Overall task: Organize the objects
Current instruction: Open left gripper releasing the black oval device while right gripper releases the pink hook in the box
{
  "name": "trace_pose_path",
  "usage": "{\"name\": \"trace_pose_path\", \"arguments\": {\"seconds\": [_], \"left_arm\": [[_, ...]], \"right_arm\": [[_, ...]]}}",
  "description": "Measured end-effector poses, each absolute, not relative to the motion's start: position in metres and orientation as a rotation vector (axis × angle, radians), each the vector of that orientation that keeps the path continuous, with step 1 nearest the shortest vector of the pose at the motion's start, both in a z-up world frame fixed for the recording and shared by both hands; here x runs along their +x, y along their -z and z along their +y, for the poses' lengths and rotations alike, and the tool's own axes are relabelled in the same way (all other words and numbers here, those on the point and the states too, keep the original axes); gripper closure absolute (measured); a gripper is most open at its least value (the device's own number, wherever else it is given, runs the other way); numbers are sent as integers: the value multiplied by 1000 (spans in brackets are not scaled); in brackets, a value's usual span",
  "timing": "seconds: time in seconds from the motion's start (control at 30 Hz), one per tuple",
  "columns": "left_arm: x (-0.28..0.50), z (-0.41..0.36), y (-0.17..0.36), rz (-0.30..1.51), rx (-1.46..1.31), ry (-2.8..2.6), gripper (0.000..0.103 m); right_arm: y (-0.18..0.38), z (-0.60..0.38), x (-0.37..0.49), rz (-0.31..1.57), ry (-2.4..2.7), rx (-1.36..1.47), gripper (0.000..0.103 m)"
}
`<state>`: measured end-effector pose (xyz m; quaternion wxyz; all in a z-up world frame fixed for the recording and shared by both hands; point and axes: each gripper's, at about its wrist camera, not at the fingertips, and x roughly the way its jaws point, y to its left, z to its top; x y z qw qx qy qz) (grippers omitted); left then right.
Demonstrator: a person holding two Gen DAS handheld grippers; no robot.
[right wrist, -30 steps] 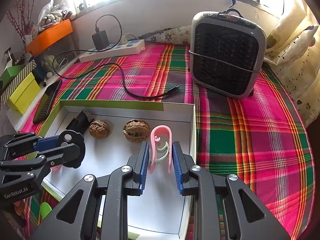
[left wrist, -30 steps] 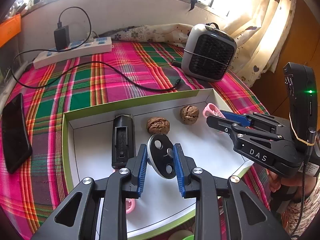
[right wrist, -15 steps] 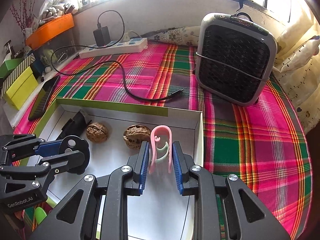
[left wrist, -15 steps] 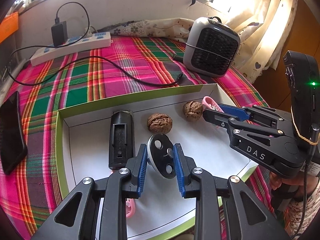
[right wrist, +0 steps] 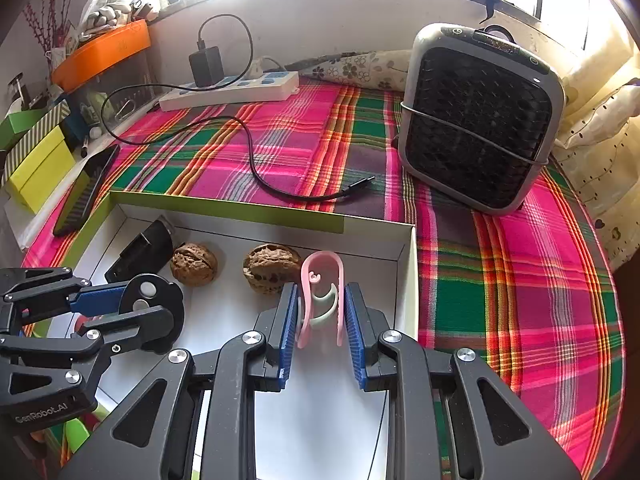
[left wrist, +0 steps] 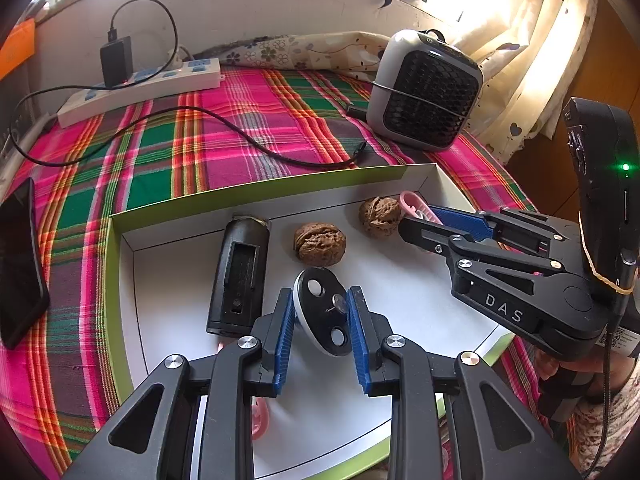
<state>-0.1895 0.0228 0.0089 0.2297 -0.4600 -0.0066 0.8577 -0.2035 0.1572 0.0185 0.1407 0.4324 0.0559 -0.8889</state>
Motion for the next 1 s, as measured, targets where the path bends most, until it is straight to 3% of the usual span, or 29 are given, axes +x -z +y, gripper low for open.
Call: {"name": "trace_pose_path", "arguments": {"seconds": [0.8,1.0], "left_arm": [[-189,25,-7,-10,-1274,-2353,72],[-188,24,-7,-13,-1275,-2349,68]], "right_arm": [[-18,157,-203,165,2573,1253,78],[-19,155,-201,173,2576,1253,74]]}}
